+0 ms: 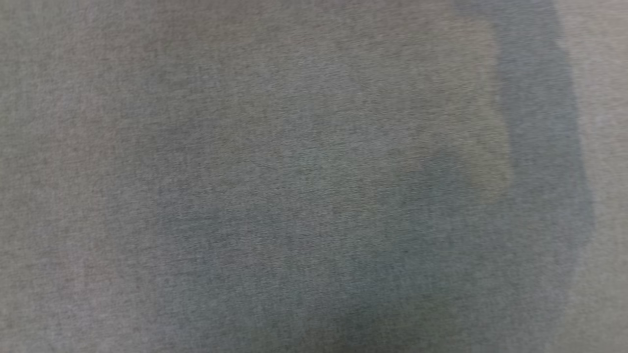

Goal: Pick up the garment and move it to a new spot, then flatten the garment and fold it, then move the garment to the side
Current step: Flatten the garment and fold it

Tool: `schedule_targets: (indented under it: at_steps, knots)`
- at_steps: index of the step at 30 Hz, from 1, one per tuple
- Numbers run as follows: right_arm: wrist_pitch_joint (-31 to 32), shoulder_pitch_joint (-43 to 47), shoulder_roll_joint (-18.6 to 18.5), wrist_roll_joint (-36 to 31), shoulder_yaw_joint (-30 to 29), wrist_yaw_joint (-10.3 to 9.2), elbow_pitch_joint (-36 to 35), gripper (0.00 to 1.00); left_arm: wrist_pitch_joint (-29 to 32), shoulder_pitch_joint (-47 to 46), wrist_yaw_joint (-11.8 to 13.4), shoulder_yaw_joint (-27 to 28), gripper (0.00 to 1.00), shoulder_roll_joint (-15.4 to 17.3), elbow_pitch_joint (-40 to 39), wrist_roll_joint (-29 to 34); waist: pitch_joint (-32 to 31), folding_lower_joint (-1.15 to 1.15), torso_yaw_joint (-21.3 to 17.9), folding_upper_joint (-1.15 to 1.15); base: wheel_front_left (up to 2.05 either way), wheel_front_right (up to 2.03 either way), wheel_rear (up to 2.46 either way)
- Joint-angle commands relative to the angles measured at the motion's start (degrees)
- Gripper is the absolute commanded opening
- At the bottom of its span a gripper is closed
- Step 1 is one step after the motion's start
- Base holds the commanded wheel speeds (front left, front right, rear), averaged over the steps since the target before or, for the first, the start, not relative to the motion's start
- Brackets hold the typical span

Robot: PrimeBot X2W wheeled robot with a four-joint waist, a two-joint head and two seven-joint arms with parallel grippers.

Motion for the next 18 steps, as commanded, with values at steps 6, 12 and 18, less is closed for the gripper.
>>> schedule_targets:
  at_steps: [6,12,18]
  knots:
    - [-0.67,5.9,0.08,-1.03,2.03,-0.02,1.37,0.0,-3.77,9.43,-1.45,0.36,0.0,-1.59,3.86,-4.32,2.59,0.0,5.05,0.0,0.0,0.0,0.0]
    - [-0.75,19.22,-2.53,-2.56,-0.91,-0.03,-1.4,0.0,-4.7,29.3,-2.44,1.05,0.0,-2.05,1.42,-9.51,-1.4,0.0,7.02,0.0,0.0,0.0,0.0]
    - [-0.71,39.65,-5.54,-6.78,-12.49,-0.07,-10.89,0.0,-4.73,56.87,-1.67,3.87,0.0,-0.16,-13.37,-15.67,-8.49,0.0,7.51,0.0,0.0,0.0,0.0]
